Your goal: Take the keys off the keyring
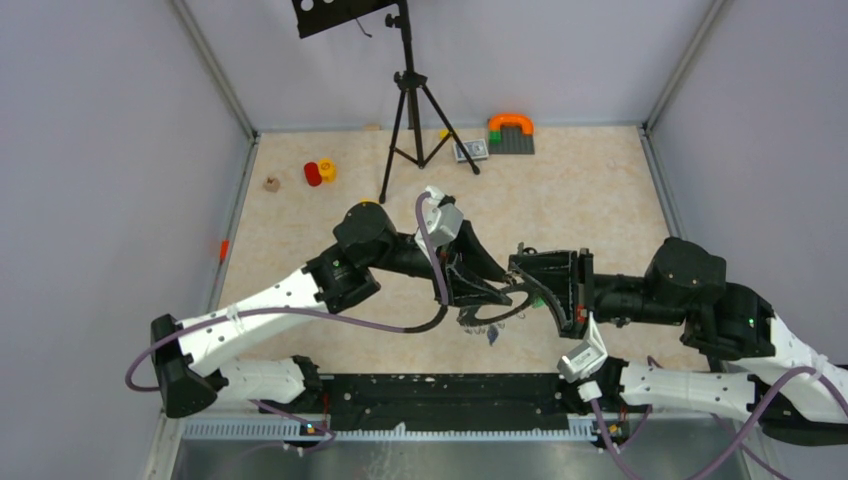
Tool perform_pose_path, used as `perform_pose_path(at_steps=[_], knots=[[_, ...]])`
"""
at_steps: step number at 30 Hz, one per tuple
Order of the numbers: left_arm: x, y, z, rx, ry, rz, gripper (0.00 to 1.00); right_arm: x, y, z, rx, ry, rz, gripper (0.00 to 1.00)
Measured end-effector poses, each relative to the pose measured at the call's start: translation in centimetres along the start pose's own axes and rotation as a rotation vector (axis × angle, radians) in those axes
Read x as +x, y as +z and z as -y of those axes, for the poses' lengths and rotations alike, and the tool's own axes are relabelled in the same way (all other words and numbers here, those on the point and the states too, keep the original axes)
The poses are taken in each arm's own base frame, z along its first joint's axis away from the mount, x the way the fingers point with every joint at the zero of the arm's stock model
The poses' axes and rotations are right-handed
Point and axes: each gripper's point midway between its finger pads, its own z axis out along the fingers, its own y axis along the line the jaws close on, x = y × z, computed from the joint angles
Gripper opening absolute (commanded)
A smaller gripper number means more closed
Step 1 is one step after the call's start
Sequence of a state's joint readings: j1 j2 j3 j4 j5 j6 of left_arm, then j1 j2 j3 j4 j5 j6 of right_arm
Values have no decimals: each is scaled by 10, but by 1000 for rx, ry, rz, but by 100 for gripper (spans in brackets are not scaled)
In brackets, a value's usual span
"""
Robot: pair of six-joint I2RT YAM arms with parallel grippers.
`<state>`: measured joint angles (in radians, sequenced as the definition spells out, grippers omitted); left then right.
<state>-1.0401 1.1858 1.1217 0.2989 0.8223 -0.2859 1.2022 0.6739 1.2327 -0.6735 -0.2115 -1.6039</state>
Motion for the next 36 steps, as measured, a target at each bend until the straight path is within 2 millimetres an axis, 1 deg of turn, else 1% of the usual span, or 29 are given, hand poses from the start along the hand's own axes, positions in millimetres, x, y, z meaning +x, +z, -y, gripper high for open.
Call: perform_pose_path(at_steps=[12, 16, 26, 36], knots=[[-2, 0, -1, -4, 5, 6, 13, -1, -2, 1, 5, -1, 3, 0], [-2, 0, -3, -11, 2, 5, 0, -1, -3, 1, 6, -1, 2, 0], [0, -2, -10, -76, -49, -37, 0, 0, -5, -2, -3, -2, -5, 0], [0, -11, -27, -214, -97, -98, 0, 3, -5, -8, -29, -7, -24, 0]])
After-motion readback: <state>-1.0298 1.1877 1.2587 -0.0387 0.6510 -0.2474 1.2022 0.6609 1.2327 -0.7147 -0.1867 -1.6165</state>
